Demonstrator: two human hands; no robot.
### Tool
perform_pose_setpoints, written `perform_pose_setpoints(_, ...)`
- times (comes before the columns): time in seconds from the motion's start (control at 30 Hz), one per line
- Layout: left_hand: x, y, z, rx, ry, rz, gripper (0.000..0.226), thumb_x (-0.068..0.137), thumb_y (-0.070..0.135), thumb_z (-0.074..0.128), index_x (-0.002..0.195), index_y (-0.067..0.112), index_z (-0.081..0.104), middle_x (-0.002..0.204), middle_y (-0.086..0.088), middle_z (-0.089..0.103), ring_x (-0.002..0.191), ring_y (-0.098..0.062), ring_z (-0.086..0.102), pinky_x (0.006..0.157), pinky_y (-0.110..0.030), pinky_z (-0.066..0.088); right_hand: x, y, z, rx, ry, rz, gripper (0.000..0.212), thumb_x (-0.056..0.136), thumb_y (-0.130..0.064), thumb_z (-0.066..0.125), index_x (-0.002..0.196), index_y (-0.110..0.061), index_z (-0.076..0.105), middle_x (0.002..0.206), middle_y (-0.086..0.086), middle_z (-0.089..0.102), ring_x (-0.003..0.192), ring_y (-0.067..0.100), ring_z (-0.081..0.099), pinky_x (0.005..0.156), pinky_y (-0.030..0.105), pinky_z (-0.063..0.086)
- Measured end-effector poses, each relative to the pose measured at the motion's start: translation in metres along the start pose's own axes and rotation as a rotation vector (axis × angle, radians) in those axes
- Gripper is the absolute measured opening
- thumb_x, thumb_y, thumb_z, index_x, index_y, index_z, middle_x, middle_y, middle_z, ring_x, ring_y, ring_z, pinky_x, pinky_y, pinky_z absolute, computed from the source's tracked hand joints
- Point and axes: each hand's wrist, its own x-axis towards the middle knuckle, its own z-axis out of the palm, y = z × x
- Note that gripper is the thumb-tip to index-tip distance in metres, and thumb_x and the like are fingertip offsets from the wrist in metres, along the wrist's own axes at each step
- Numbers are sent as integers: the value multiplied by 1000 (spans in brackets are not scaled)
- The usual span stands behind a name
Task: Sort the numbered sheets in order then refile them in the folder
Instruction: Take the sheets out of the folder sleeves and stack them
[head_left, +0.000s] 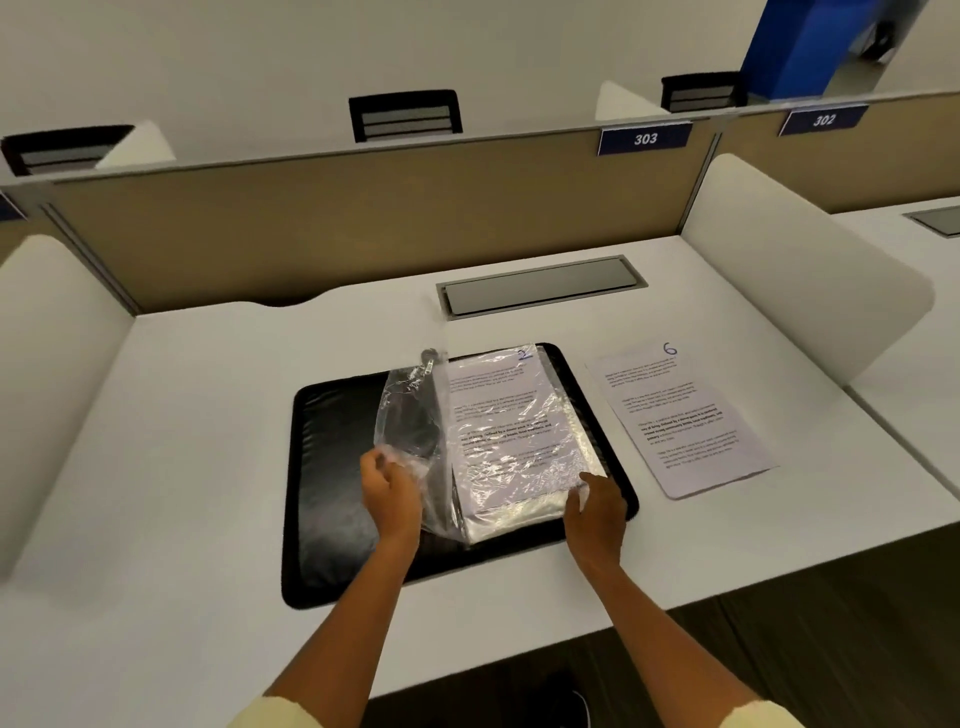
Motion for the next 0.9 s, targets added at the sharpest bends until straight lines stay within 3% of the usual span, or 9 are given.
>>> perform_pose_setpoints(0.2,23,-20,-46,-224,16,-299,23,101,27,32,109,23,54,112,-29,63,90,-41,65,67,-42,54,-4,-7,5,-13,12,27,38,93,-7,64,130,-5,57,135,20,53,125,40,47,99,47,44)
perform_pose_setpoints(0.3,32,-26,-73,-387,-52,-524,66,98,65,27,139,17,43,112,-27,63,94,-40,65,81,-49,54,-4,-9,7,-9,22,30,39,91,-6,66,129,-3,57,134,21,54,125,40,49,100,46,43)
perform_pose_setpoints(0.37,38,-28,-92,-326,-31,-563,82,84,79,40,137,17,49,117,-16,62,101,-39,63,82,-54,56,-4,-11,8,-21,22,39,40,91,-7,66,129,-3,57,134,22,54,125,40,49,100,47,44)
perform_pose_setpoints(0.43,40,-30,-108,-191,-31,-516,63,83,62,64,117,8,60,102,-13,65,90,-33,65,71,-47,60,-4,-12,8,-37,21,48,40,91,-7,66,130,-3,57,133,23,53,125,41,49,99,48,45)
perform_pose_setpoints(0.5,46,-36,-121,-34,-91,-423,28,85,24,75,101,2,66,86,-15,69,74,-30,67,57,-38,60,-6,-16,9,-44,25,53,39,92,-8,65,129,-3,57,134,22,53,126,41,48,99,49,45)
perform_pose_setpoints(0.57,51,-44,-132,185,-86,-306,10,78,5,77,86,8,72,77,-12,72,70,-30,69,67,-46,61,-7,-18,9,-42,27,66,38,92,-8,65,129,-4,57,135,22,52,127,41,47,100,49,45)
perform_pose_setpoints(0.63,54,-50,-140,375,-58,-236,15,71,9,83,74,18,72,72,-4,72,69,-27,70,76,-48,59,-8,-19,10,-43,26,75,38,92,-7,64,129,-4,57,136,22,51,128,41,47,101,49,43)
perform_pose_setpoints(0.8,44,-47,-138,616,-10,-74,27,80,13,74,105,11,63,94,-11,68,83,-30,62,71,-35,49,-7,-23,9,-44,41,120,36,93,-4,63,128,-2,58,135,23,52,126,41,47,100,49,43)
perform_pose_setpoints(0.9,34,-46,-125,778,-43,159,41,82,8,70,120,7,56,109,-18,57,101,-37,54,74,-40,46,-3,-22,5,-64,53,142,37,91,-4,66,127,-1,59,130,24,55,122,43,49,98,51,44)
